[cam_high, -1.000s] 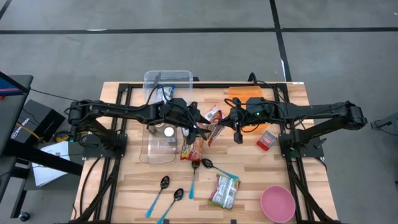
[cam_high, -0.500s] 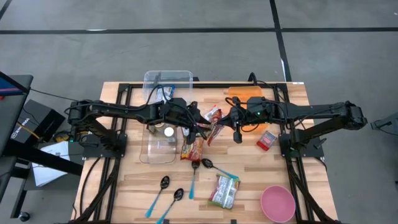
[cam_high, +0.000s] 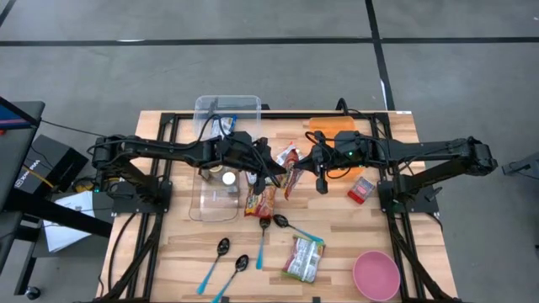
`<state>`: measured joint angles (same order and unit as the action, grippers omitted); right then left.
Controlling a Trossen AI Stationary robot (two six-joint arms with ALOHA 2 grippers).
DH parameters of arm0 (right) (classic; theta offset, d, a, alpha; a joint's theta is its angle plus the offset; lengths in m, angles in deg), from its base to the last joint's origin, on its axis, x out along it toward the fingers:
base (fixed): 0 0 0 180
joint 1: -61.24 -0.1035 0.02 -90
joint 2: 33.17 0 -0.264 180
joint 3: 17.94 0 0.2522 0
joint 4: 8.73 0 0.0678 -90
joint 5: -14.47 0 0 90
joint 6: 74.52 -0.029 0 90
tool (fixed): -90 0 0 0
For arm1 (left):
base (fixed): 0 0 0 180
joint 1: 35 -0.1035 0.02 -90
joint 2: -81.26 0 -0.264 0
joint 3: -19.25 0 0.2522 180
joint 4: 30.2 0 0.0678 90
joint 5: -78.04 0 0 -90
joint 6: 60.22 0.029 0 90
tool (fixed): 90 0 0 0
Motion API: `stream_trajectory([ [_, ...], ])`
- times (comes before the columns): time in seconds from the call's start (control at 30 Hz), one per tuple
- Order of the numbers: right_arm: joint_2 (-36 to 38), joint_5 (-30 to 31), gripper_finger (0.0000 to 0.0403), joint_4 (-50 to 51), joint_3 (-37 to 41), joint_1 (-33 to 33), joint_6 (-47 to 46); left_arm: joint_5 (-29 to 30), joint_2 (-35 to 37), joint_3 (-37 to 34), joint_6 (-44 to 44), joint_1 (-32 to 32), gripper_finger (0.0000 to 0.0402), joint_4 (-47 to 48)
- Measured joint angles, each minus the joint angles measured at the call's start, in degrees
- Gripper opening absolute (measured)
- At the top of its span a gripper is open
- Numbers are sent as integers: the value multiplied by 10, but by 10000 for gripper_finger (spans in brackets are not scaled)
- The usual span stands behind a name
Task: Pick & Place Food Item
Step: Put the red noodle pack into the transparent container
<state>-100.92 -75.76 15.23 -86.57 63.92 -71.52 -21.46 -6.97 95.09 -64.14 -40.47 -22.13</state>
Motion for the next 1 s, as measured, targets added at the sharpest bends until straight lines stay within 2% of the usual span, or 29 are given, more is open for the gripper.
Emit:
stream_trajectory([
  [0.13,0,0,0,0,0,-1,0,0,0,0,0,2,2,-2],
  [0.27,0,0,0,0,0,-1,-2,0,0,0,0,3,23,-2],
  [0.57,0,0,0,0,0,-8,-5,0,0,0,-8,13,142,-3],
  [0.7,0,-1,0,-6,0,-8,-2,7,0,0,-9,14,172,-4],
  [0.83,0,-13,0,-23,0,-8,0,20,0,0,-9,13,174,-10],
  [1.0,0,-14,0,-29,0,-8,5,24,0,0,-9,13,150,-17],
])
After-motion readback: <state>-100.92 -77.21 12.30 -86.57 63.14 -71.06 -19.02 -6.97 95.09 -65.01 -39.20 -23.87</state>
